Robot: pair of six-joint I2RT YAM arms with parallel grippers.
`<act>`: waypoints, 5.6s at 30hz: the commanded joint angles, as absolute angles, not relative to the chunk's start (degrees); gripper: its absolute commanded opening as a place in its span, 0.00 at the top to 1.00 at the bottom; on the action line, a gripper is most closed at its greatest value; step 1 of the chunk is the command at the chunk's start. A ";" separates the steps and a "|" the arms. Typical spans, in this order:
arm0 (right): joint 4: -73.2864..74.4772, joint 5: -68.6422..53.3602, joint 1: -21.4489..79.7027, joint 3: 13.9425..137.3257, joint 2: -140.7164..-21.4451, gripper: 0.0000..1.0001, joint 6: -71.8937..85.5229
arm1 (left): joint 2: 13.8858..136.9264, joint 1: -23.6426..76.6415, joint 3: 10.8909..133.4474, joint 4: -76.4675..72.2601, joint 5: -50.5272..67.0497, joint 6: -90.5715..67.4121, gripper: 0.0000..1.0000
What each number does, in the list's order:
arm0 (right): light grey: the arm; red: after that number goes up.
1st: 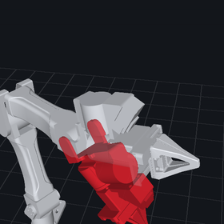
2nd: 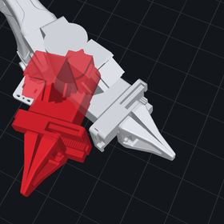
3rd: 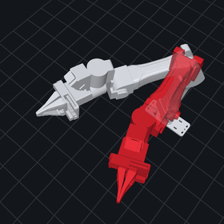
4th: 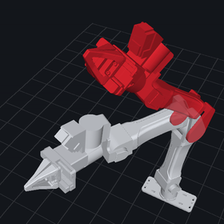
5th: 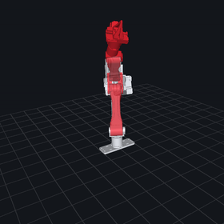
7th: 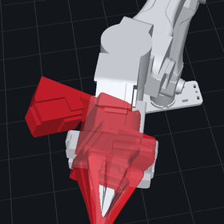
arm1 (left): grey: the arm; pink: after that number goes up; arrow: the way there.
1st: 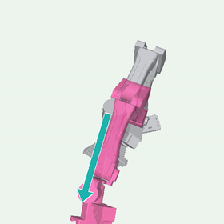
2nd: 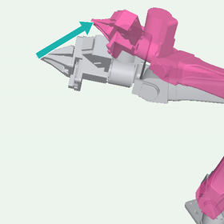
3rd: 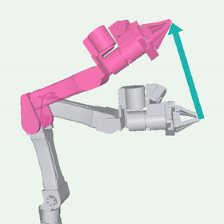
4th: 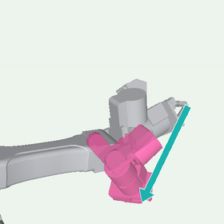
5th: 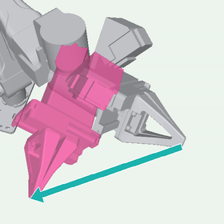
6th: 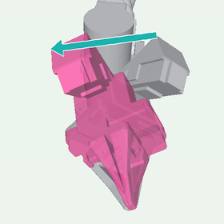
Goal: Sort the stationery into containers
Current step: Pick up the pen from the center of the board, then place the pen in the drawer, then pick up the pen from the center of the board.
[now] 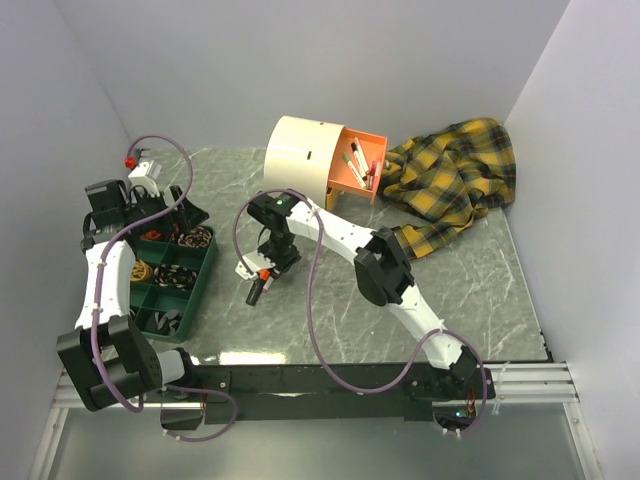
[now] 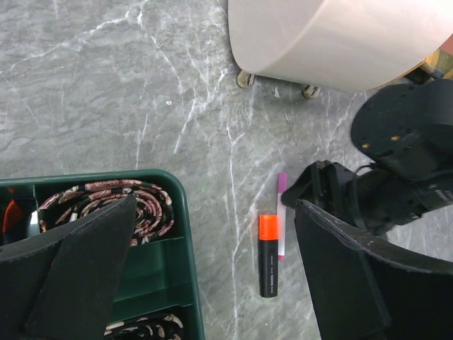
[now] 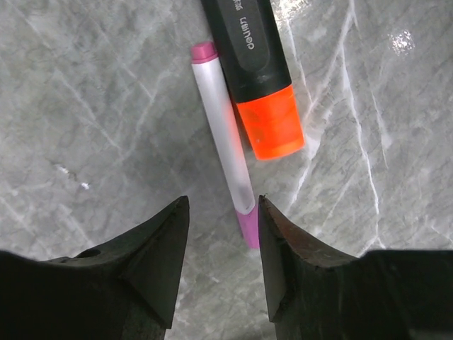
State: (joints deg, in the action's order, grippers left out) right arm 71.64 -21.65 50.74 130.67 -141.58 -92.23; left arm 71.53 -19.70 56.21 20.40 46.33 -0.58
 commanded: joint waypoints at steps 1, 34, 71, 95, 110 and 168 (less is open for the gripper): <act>71.63 -21.18 50.45 133.85 -144.13 0.49 -92.64 | 71.19 -20.04 56.69 19.07 48.43 0.35 0.00; 76.47 -14.07 53.53 126.13 -146.25 0.77 -92.11 | 69.17 -19.16 53.17 19.16 48.43 1.58 0.01; 23.03 -32.88 18.64 107.58 -100.89 1.00 -0.09 | 76.29 -18.54 66.62 14.14 51.50 -8.09 0.01; 23.21 -39.19 16.69 110.31 -101.53 0.54 -4.48 | 74.53 -18.54 64.16 13.89 51.06 -8.61 0.01; 48.61 -33.52 48.33 96.78 -99.30 0.54 -70.18 | 70.84 -18.46 62.67 17.32 47.03 -4.13 0.01; 71.45 -20.21 59.85 129.27 -144.84 0.98 -91.60 | 76.73 -18.11 63.37 15.55 45.35 -6.86 0.01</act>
